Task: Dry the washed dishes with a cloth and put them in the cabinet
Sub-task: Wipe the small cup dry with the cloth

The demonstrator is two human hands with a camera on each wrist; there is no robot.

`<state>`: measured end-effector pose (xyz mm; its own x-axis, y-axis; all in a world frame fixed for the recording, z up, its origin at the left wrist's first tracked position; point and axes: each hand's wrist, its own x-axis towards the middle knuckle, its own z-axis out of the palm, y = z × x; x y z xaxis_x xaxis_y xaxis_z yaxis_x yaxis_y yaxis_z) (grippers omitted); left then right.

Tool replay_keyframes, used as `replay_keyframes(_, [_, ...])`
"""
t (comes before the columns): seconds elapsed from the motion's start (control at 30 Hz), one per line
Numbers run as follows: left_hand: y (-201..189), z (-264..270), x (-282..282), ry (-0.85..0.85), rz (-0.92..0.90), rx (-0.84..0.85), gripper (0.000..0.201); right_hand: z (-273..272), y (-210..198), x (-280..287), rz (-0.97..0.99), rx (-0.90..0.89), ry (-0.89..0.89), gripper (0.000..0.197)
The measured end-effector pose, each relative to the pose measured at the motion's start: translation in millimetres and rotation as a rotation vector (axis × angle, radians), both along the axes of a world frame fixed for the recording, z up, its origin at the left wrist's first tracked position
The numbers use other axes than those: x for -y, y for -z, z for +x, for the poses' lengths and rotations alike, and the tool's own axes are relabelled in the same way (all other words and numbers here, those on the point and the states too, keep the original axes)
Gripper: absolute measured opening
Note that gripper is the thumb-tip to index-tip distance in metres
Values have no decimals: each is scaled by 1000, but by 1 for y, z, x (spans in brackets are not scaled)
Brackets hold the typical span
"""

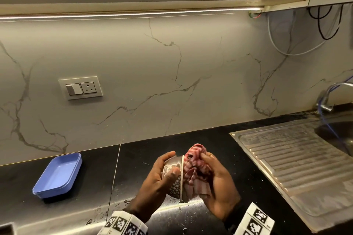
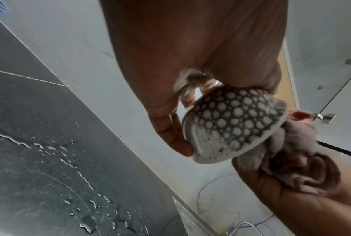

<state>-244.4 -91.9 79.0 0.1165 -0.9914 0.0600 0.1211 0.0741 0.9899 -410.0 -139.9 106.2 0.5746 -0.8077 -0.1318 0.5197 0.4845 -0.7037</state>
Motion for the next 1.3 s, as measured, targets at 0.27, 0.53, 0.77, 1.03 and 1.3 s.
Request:
replay_keyframes(0.27, [-1,4,4,66,118,-48,87,0,-2,7,-128,-49,-2,52])
replay_keyframes(0.53, [-12,9,2,5,281,-289,46,-12,5,38,-273,-133,83,54])
replay_keyframes(0.77, [-12,20,4,-24,131,-274,59,-18,4,63,-370,-368,269,37])
replay_keyframes(1.03, [-9,-3,7,46,94,-212,53,6,-15,64,-751,-629,11,28])
replay_keyframes(1.3, [-12,-10,7,0,99,-146,53,20,-3,52,-947,-694,100,20])
